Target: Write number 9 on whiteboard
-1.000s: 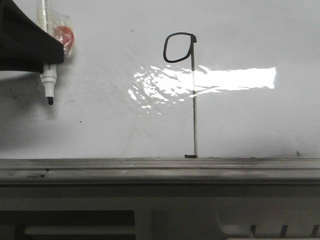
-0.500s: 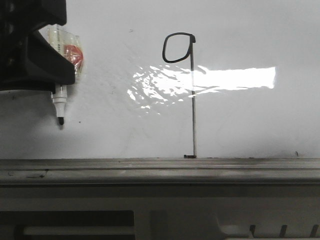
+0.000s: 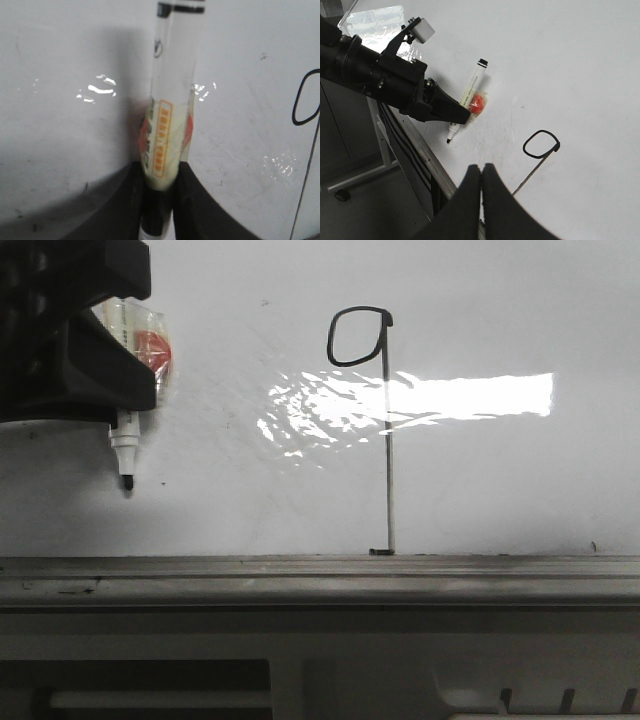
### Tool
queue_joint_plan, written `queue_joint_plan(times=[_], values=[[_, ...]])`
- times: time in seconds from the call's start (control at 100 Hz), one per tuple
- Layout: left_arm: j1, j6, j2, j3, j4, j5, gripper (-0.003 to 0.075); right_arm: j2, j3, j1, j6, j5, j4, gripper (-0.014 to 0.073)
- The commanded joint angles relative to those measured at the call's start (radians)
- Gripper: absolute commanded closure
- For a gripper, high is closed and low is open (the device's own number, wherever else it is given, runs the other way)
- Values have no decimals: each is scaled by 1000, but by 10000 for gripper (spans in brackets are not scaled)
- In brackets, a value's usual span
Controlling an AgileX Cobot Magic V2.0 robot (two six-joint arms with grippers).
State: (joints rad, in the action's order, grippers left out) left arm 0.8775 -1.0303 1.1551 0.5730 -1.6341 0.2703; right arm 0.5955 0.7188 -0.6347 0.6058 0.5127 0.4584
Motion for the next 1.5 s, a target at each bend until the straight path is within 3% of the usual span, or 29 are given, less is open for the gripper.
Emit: queue_joint_plan(times=[0.0, 0.09, 0.26, 0.51, 0.68, 0.79, 0.98, 1.09, 1.22, 1.43, 1.49], values=[[-7, -1, 12, 20, 2, 98, 734, -1, 25, 7, 1, -74, 23, 650], [-7, -1, 12, 20, 2, 111, 689, -1, 25, 7, 1, -74, 26, 650], [-7, -1, 12, 20, 2, 131, 523, -1, 25, 7, 1, -74, 41, 650], [-7, -1, 12, 20, 2, 140, 468, -1, 25, 7, 1, -74, 49, 650], [-7, -1, 12, 20, 2, 137, 152, -1, 25, 7, 1, -74, 56, 650], [-7, -1, -5, 20, 2, 126, 73, -1, 25, 7, 1, -87, 56, 650], [-7, -13, -113, 20, 4, 11, 109, -15, 25, 7, 1, -73, 53, 648], [-7, -120, -218, 6, 4, -71, 177, -61, 25, 7, 1, -54, -5, 648], [-7, -216, -353, -43, 4, -114, 344, -138, 25, 9, -21, -36, -117, 648], [-7, -240, -558, -150, 6, -117, 742, -282, -25, 30, -302, 48, -441, 648], [-7, -242, -597, -176, 9, -117, 739, -328, -59, 39, -379, 49, -490, 648]])
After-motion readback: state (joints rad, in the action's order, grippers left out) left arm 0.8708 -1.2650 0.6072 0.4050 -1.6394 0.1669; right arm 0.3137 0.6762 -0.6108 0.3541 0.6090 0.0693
